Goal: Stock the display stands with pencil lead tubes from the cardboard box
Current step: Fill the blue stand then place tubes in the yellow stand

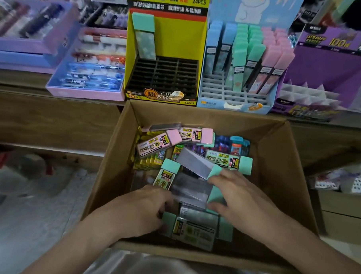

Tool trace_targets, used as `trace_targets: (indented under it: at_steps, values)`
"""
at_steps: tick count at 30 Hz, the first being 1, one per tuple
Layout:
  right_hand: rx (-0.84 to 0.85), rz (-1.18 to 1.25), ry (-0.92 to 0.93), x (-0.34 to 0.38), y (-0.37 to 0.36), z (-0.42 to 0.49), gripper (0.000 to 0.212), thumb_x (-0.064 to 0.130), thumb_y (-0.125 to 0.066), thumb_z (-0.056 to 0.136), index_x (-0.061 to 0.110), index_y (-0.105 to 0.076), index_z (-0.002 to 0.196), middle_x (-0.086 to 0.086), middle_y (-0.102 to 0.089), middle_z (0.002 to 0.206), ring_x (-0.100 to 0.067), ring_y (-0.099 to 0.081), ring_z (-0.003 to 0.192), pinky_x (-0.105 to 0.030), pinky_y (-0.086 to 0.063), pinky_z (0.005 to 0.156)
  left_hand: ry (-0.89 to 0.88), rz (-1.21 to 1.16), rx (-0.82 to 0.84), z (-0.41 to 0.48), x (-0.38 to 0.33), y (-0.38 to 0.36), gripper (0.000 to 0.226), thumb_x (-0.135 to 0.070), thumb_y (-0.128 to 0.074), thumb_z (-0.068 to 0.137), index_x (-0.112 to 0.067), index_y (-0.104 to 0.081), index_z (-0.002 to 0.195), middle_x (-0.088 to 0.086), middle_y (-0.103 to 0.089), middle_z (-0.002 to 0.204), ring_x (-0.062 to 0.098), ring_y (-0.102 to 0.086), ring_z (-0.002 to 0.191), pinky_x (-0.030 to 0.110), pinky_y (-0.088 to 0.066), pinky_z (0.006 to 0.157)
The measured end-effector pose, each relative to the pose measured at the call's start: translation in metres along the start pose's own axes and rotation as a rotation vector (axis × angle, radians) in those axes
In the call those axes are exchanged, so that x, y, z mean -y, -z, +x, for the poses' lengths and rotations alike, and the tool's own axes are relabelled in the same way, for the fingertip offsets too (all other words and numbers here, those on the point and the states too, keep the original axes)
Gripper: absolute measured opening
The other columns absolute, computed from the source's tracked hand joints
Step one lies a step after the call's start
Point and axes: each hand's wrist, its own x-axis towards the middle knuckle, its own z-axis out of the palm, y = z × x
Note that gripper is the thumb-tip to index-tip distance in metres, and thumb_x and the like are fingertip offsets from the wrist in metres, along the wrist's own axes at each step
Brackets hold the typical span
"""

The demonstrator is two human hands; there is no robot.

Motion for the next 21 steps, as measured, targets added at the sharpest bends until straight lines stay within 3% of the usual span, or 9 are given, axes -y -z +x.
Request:
trace_targets:
  at_steps: [3, 7, 10, 13, 17, 21]
  values:
    - [0.026, -0.003, -0.029, 0.002, 0.0, -0.001, 0.05, 0.047, -0.072, 0.09, 0.029, -0.053, 0.133, 0.011, -0.046, 0.125, -0.011, -0.041, 0.124, -0.033, -0.046, 0.101, -0.019, -0.02, 0.008, 0.0, -0.002, -0.001, 0.039, -0.041, -0.08, 0.079, -0.043, -0.059, 0.111, -0.021, -0.057, 0.1, -0.002, -0.059, 0.095, 0.03, -0.055, 0.09]
    - [0.109, 0.051, -0.076, -0.001, 0.004, -0.007, 0.051, 0.038, -0.081, 0.083, 0.034, -0.052, 0.124, 0.014, -0.045, 0.124, -0.008, -0.041, 0.12, -0.033, -0.047, 0.096, -0.018, -0.097, -0.161, 0.003, 0.0, 0.003, 0.029, -0.036, -0.081, 0.08, -0.039, -0.059, 0.098, -0.018, -0.061, 0.097, -0.002, -0.06, 0.091, 0.025, -0.055, 0.083]
    - [0.153, 0.075, -0.07, -0.002, 0.0, -0.012, 0.053, 0.032, -0.08, 0.086, 0.037, -0.051, 0.13, 0.015, -0.042, 0.128, -0.007, -0.038, 0.123, -0.031, -0.047, 0.097, -0.049, -0.13, -0.227, 0.005, 0.0, 0.006, 0.051, -0.037, -0.08, 0.08, -0.046, -0.051, 0.121, -0.023, -0.054, 0.106, -0.003, -0.061, 0.095, 0.025, -0.054, 0.087]
    - [0.155, 0.089, -0.057, -0.002, -0.002, -0.015, 0.05, 0.037, -0.076, 0.089, 0.038, -0.05, 0.132, 0.015, -0.042, 0.126, -0.009, -0.04, 0.122, -0.03, -0.044, 0.088, -0.09, -0.111, -0.157, 0.007, 0.0, 0.004, 0.069, -0.04, -0.079, 0.081, -0.055, -0.04, 0.136, -0.026, -0.05, 0.109, -0.006, -0.059, 0.096, 0.014, -0.048, 0.079]
    - [0.17, 0.172, -0.068, -0.002, -0.002, -0.019, 0.046, 0.041, -0.075, 0.089, 0.037, -0.052, 0.129, 0.015, -0.045, 0.125, -0.011, -0.045, 0.119, -0.033, -0.05, 0.094, -0.114, -0.042, -0.065, 0.007, -0.002, -0.002, 0.07, -0.038, -0.075, 0.082, -0.056, -0.036, 0.136, -0.032, -0.044, 0.102, -0.011, -0.052, 0.092, 0.011, -0.042, 0.075]
    - [0.225, 0.249, -0.083, 0.0, -0.002, -0.022, 0.05, 0.036, -0.077, 0.089, 0.041, -0.047, 0.129, 0.013, -0.042, 0.131, -0.013, -0.048, 0.12, -0.037, -0.054, 0.096, -0.095, 0.011, -0.03, 0.006, -0.004, -0.004, 0.085, -0.038, -0.072, 0.085, -0.057, -0.018, 0.147, -0.029, -0.036, 0.107, 0.002, -0.05, 0.11, 0.02, -0.04, 0.093]
